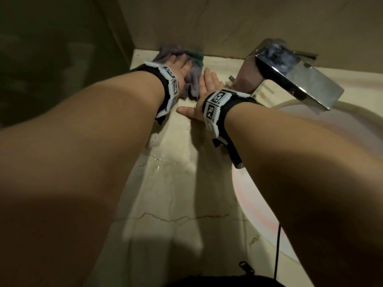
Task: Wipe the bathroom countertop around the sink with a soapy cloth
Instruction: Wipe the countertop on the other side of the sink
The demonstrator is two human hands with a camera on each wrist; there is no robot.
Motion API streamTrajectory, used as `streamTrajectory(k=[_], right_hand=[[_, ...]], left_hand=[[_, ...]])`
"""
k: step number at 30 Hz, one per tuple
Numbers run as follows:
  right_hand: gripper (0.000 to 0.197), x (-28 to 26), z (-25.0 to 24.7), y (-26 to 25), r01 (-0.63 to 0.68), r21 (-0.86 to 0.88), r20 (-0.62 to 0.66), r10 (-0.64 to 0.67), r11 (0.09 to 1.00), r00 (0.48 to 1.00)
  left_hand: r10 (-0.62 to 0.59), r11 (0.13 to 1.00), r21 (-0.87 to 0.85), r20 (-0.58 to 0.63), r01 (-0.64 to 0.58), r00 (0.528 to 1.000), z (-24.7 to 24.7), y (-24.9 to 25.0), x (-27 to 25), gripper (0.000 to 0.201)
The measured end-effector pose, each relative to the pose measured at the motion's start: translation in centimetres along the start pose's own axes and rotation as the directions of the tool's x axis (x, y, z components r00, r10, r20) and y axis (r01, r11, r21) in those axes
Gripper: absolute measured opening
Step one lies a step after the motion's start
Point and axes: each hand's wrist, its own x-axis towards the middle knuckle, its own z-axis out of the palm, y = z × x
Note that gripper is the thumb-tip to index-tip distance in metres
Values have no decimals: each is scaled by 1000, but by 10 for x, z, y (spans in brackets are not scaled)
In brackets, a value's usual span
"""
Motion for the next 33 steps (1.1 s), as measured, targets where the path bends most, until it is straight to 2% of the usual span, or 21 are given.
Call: streamTrajectory(k=[2, 12, 19, 24, 29, 33], right_hand=[[107, 0, 0, 1, 10, -31, -14, -11, 999, 1000], [108, 3, 4, -1, -10, -38, -30, 8, 999, 999], [109, 3, 1, -2, -16, -59, -13, 15, 998, 1000], [108, 4, 1, -2, -12, -45, -5, 12, 999, 1000], [107, 4, 2, 0, -12, -34, -4, 11, 999, 1000], [107, 3, 3, 1, -9, -37, -18, 9, 999, 1000]], left_hand=[[-13, 1000, 2, 9, 13, 1000, 3, -2, -9, 79], [-86, 995, -56, 33, 88, 996, 32, -35, -47, 75], [-152, 987, -44, -1, 152, 988, 24, -47, -22, 72], [-150, 989, 5, -52, 151, 987, 21, -62, 1, 76], [-130, 991, -30, -89, 127, 988, 17, -58, -1, 67], [-154, 988, -15, -48, 154, 987, 20, -58, -5, 79]])
